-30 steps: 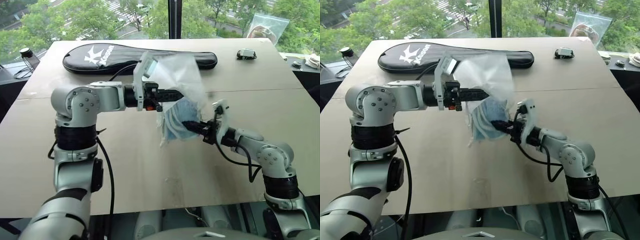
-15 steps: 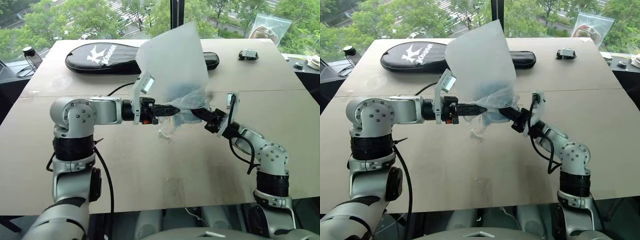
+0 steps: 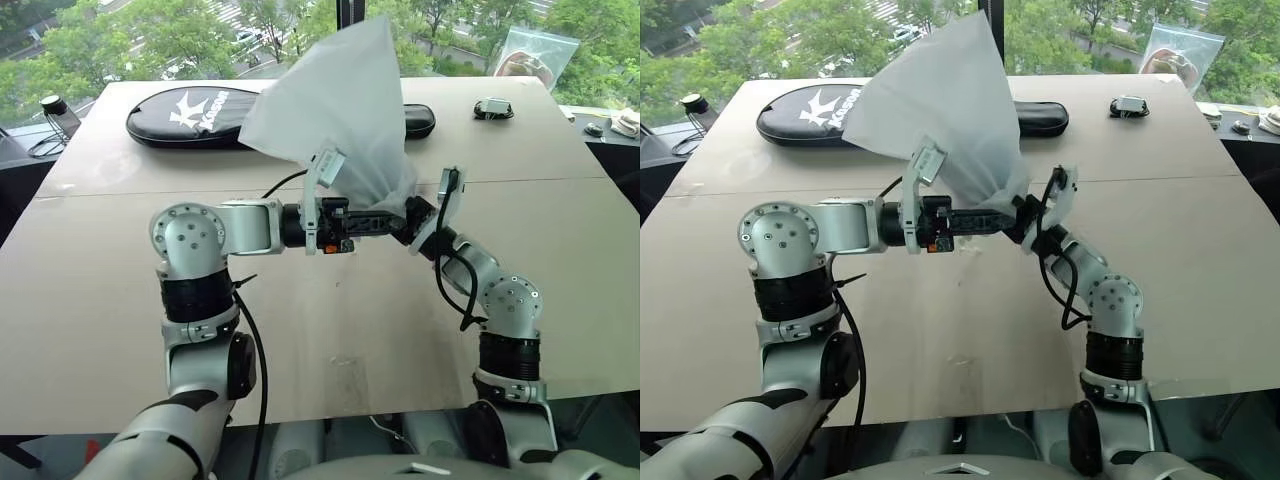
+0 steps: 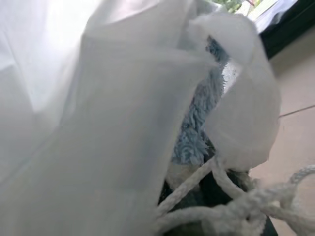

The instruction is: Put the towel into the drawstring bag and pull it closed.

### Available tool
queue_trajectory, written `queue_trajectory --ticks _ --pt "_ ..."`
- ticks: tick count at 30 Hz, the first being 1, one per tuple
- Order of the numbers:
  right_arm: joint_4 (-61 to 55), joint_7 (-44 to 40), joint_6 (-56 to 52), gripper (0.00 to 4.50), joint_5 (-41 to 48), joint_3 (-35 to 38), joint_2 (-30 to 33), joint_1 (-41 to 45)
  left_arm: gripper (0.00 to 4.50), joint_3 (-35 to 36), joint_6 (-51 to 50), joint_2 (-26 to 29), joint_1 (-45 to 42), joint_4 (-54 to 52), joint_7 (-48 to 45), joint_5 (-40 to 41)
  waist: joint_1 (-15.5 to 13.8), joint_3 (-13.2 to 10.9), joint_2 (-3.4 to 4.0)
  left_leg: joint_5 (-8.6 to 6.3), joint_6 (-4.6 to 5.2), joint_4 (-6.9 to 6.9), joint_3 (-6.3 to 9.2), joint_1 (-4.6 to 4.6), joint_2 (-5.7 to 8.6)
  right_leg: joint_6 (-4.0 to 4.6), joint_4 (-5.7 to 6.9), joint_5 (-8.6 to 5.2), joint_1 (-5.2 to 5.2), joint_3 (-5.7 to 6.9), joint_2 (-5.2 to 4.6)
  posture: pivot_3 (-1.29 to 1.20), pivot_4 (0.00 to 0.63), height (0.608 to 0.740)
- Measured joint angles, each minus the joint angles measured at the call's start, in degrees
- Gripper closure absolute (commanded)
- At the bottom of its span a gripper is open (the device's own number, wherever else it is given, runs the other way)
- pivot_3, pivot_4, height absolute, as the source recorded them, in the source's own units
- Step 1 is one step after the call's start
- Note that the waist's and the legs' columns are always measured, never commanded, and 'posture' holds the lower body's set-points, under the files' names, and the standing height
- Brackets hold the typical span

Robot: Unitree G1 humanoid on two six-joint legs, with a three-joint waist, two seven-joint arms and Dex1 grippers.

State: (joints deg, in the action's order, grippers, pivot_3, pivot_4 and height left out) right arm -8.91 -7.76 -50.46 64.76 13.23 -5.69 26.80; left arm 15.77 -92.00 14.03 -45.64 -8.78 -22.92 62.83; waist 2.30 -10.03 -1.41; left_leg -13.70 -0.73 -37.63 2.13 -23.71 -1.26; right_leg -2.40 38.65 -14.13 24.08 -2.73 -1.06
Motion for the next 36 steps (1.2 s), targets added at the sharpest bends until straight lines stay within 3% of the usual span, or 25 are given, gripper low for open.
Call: queue_trajectory --ticks 3,5,8,13,17,21,26,28,32,35,36 --pt "-2.5 0.9 -2.0 4.42 3.2 0.3 2.6 -3.0 4.50 0.0 1.1 1.5 0.9 -0.3 1.1 -0.9 -0.1 0.0 0.00 0.00 0.00 0.00 0.01 -0.02 0.01 0.00 -0.03 0.00 0.00 0.02 0.00 0.00 0.150 0.740" --pt "-4.3 2.2 -3.2 4.42 7.7 1.5 5.0 -5.0 4.50 -3.7 7.8 7.1 3.1 -3.2 -1.3 -5.2 0.1 0.0 0.02 0.00 0.00 0.03 -0.04 0.02 0.01 0.00 -0.02 0.00 0.00 -0.04 0.02 0.00 0.150 0.740" --pt "-5.6 3.9 -3.7 4.42 12.4 2.6 8.0 -5.7 4.50 -8.3 16.4 10.4 6.1 -6.3 -6.2 -9.4 0.1 0.0 0.04 0.00 0.00 0.09 -0.10 0.08 0.01 0.01 -0.01 -0.01 0.00 -0.09 0.03 0.00 0.150 0.740" --pt "-6.1 7.1 -3.6 4.42 17.6 3.0 10.9 -5.1 4.50 -9.0 18.5 10.8 7.3 -6.3 -10.1 -8.2 0.1 0.0 0.04 0.00 0.01 0.09 -0.09 0.05 0.00 0.01 -0.03 -0.01 0.00 -0.09 0.05 0.00 0.150 0.740" --pt "-3.3 9.6 0.6 4.42 18.6 3.0 7.7 -1.2 4.50 -9.1 16.7 8.2 7.2 -6.2 -9.6 -5.3 0.1 0.0 0.04 0.00 0.01 0.08 -0.07 0.04 -0.01 0.00 -0.03 -0.01 0.00 -0.07 0.06 0.00 0.150 0.740" --pt "-1.9 8.5 4.6 4.42 13.8 -0.3 5.4 1.3 4.50 -9.0 14.4 1.2 5.1 -4.6 -5.7 -1.9 -0.1 0.0 0.04 -0.01 0.01 0.05 -0.04 -0.03 0.02 -0.02 -0.11 0.00 0.00 -0.01 0.03 0.00 0.150 0.740" --pt "-2.1 3.2 6.4 4.42 0.5 -7.9 9.8 0.3 4.50 -8.9 13.7 -1.2 3.4 -2.9 -3.2 -0.5 0.1 0.0 0.03 0.00 0.01 0.05 -0.04 0.00 0.00 -0.01 -0.10 0.00 0.00 -0.03 0.07 0.00 0.150 0.740" --pt "-2.6 1.6 5.6 4.42 -0.5 -9.0 11.0 -1.0 4.50 -8.8 12.6 -0.4 3.3 -2.8 -2.8 0.6 0.2 0.0 0.04 0.00 0.01 0.07 -0.03 0.01 -0.02 0.00 -0.08 0.00 0.00 -0.03 0.08 0.00 0.150 0.740" --pt "-6.5 0.6 3.6 2.54 -4.2 -11.5 16.2 -2.3 4.50 -7.3 9.7 3.2 4.0 -1.9 -2.3 3.2 0.1 0.0 0.04 0.00 0.01 0.06 -0.05 0.01 -0.01 -0.01 -0.08 0.00 0.00 -0.05 0.06 0.00 0.150 0.740" --pt "-9.0 0.1 1.0 1.15 -6.3 -12.9 20.2 -5.4 4.50 -5.4 9.8 8.9 4.2 -1.1 -2.8 2.4 0.1 0.0 0.04 0.00 0.01 0.06 0.00 0.00 -0.01 0.00 -0.09 -0.01 0.00 0.00 0.07 0.00 0.150 0.740" --pt "-10.0 -0.4 0.2 1.15 -6.9 -13.6 21.9 -6.1 4.50 -5.5 10.1 10.7 4.2 -0.7 -3.6 1.7 0.0 0.0 0.04 0.00 0.01 0.06 -0.01 -0.01 0.00 0.00 -0.09 -0.01 0.00 -0.01 0.06 0.00 0.150 0.740"
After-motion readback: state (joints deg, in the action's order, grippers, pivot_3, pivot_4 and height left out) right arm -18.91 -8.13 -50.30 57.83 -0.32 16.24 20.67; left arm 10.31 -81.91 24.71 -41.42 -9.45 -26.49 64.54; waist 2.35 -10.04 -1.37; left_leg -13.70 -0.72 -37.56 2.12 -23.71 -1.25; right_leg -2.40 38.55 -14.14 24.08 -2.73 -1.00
